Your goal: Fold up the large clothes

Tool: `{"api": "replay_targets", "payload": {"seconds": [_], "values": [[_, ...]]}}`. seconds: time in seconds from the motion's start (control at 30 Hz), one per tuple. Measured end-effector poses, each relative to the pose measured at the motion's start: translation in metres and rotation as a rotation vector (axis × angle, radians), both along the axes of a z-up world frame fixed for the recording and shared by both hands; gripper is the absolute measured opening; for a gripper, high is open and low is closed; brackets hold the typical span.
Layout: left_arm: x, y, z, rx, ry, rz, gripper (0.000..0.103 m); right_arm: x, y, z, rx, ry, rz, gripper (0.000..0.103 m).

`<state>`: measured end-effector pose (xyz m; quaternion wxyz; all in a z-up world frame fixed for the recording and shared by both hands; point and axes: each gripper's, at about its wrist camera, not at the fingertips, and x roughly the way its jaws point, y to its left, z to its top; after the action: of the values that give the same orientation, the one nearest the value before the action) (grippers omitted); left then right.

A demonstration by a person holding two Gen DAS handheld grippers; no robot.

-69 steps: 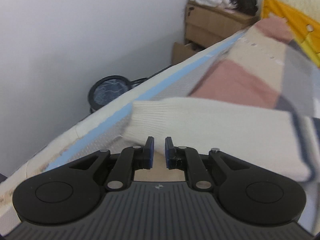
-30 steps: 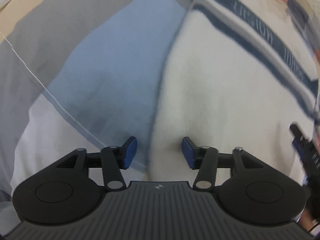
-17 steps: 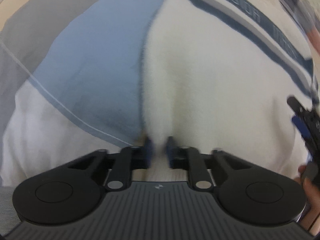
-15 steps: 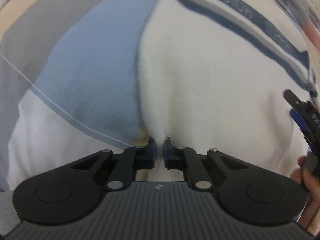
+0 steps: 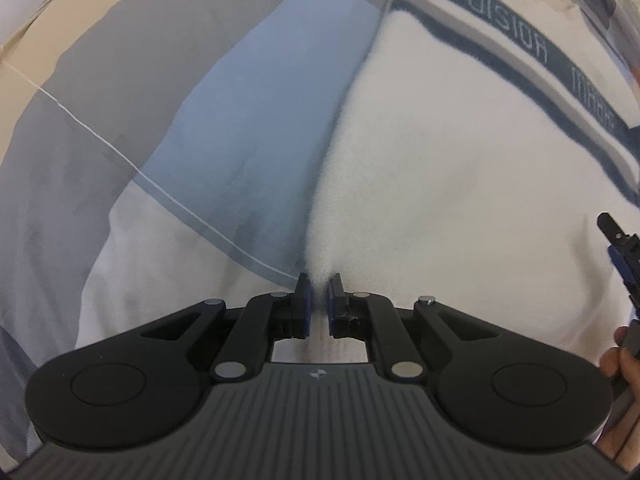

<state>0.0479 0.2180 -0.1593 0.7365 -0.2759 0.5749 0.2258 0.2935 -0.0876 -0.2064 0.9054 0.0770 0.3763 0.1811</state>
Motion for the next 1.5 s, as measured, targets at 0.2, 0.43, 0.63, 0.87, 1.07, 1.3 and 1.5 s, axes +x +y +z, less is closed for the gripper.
{"api": "replay_targets", "payload": {"seconds": [0.2, 0.43, 0.63, 0.87, 1.07, 1.3, 1.5], "values": [[0.004, -0.004, -0.004, -0.065, -0.001, -0.005, 0.031, 0.0, -0.002, 0.002, 0.009, -0.007, -0.01, 0.068], [0.019, -0.027, 0.035, -0.011, -0.092, -0.091, 0.053, -0.003, -0.001, 0.013, -0.016, -0.078, 0.001, 0.068], [0.049, -0.057, 0.087, 0.086, -0.243, -0.178, 0.055, -0.001, -0.014, 0.024, 0.002, -0.107, -0.035, 0.068], [0.097, -0.107, 0.109, 0.138, -0.355, -0.264, 0.056, -0.002, -0.044, 0.045, -0.005, -0.186, -0.091, 0.068], [0.133, -0.152, 0.141, 0.184, -0.455, -0.334, 0.056, 0.003, -0.079, 0.059, 0.05, -0.213, -0.167, 0.068], [0.147, -0.191, 0.145, 0.311, -0.564, -0.451, 0.057, 0.005, -0.113, 0.071, 0.113, -0.241, -0.221, 0.068], [0.146, -0.194, 0.083, 0.289, -0.574, -0.486, 0.057, 0.002, -0.125, 0.071, 0.04, -0.265, -0.207, 0.068]]}}
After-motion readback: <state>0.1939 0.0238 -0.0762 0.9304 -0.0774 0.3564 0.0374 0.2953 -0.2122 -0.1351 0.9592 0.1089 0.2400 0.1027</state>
